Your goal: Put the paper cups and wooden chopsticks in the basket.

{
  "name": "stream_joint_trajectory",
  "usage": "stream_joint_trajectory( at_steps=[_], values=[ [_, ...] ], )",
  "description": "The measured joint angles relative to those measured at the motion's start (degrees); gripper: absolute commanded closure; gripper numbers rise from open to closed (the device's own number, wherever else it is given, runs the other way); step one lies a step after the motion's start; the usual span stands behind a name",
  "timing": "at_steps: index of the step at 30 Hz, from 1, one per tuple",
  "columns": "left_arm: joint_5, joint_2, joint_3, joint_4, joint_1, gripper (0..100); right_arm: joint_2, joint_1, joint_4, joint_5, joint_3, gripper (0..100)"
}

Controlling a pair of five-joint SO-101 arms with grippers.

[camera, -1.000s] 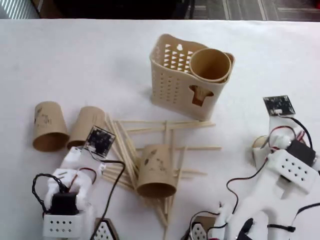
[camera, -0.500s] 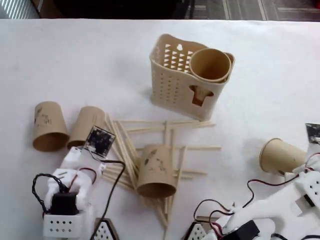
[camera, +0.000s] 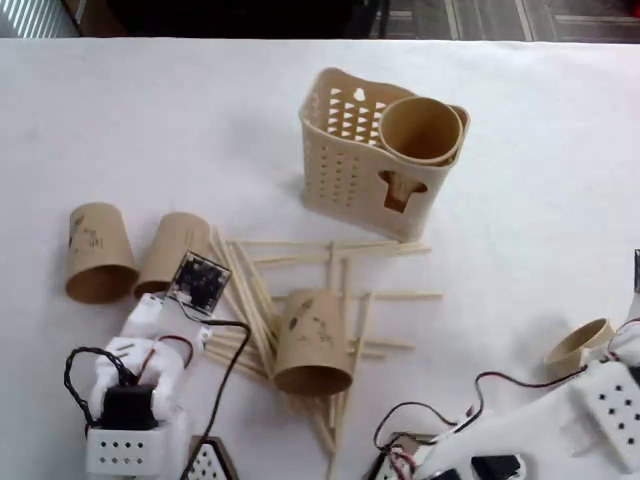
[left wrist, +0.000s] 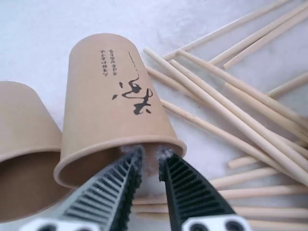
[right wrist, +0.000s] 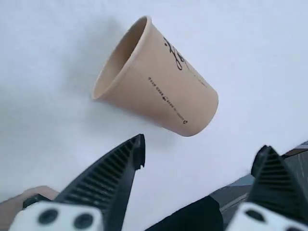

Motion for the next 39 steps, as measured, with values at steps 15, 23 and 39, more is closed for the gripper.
stream_joint_trajectory(
  at_steps=[15, 23, 39],
  values=[
    [0.0, 0.0, 0.0, 0.0, 0.0, 92, 7.82, -21.27, -3.43, -33.32, -1.23, 72.6],
    [0.0, 0.0, 0.0, 0.0, 0.0, 92, 26.9, -19.25, -6.51, -31.56, -11.25, 73.8],
    [0.0, 0.0, 0.0, 0.0, 0.0, 92, 50.55, -13.27, -6.59, -23.56, -27.52, 79.7]
  ],
)
